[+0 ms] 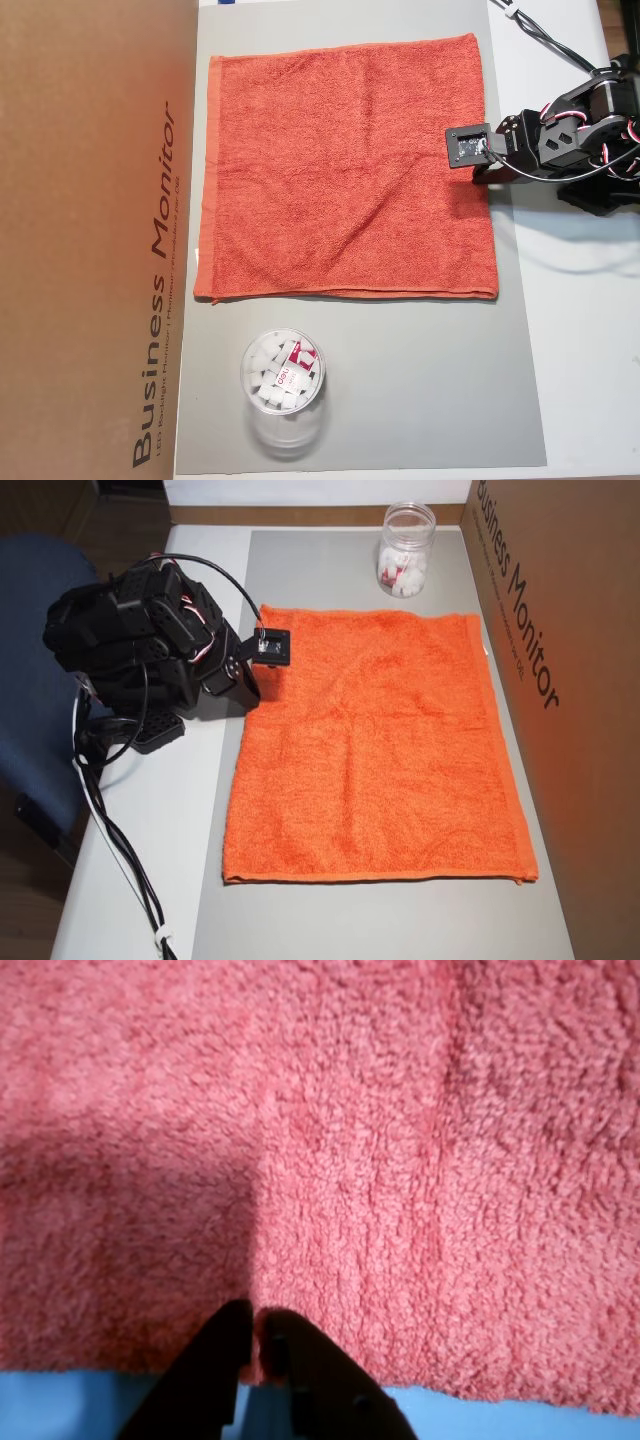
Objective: Fold the blanket.
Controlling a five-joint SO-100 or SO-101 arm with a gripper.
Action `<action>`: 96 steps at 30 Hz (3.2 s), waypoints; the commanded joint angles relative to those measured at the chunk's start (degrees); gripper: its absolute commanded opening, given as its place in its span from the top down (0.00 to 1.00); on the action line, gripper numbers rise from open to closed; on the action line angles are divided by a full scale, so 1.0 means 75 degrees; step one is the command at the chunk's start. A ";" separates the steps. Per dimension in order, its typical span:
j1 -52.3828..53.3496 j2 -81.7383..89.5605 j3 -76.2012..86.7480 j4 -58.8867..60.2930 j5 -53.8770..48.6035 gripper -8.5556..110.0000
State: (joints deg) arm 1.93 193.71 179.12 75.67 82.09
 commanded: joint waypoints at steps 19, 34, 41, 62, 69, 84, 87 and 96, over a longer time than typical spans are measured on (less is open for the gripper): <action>-0.0012 0.0094 0.0059 0.0023 -0.0047 0.93; -0.0023 0.0094 0.0059 0.0023 -0.0047 0.93; -0.0059 0.0094 0.0059 0.0023 -0.0047 0.93; -0.0094 0.0012 -0.0305 -0.0023 0.0000 0.93; -0.0094 -0.1137 -0.1066 -0.0023 0.0070 0.93; -0.0070 -0.3141 -0.3340 -0.0023 0.0070 0.93; -0.0082 -0.3492 -0.3879 -0.0023 0.0070 0.93; -0.0094 -0.4465 -0.5496 0.0082 -0.0035 0.93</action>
State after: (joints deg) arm 1.41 161.63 142.21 76.20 82.18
